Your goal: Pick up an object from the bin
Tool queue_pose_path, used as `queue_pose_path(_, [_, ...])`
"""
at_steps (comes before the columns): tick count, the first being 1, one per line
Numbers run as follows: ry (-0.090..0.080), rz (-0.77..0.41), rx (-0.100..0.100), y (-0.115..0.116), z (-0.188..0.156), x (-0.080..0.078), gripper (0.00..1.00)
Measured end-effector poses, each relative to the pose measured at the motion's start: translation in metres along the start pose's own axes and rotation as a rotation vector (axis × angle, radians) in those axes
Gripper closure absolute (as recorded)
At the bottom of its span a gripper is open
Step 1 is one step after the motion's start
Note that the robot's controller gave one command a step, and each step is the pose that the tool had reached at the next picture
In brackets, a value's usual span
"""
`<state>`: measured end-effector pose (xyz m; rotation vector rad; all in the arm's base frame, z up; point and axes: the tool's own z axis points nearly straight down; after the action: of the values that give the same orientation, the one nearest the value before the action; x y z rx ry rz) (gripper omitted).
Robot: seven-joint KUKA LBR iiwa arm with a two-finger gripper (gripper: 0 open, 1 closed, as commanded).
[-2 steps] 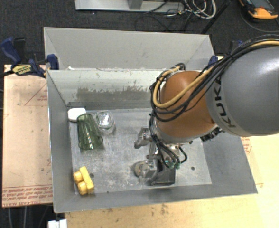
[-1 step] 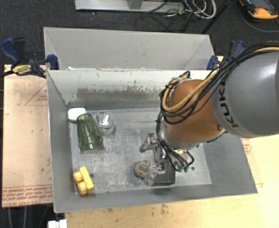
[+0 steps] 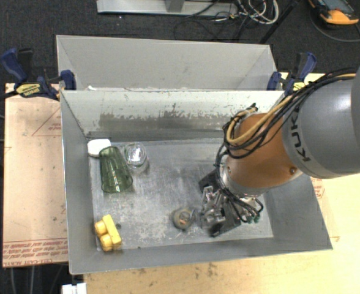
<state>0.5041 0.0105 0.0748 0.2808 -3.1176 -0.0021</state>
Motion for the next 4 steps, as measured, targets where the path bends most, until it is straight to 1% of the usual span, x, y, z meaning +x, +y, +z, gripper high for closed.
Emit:
queue_pose_path(1, [-0.035, 0.002, 0.002, 0.000, -0.002, -0.008, 0.00])
queue_pose_path(2, [-0.035, 0.002, 0.002, 0.000, -0.002, -0.007, 0.00])
queue_pose_path(3, [-0.032, -0.037, 0.007, 0.007, -0.001, -0.009, 0.00])
queue_pose_path(4, [-0.017, -0.175, 0.004, 0.067, -0.001, -0.006, 1.00])
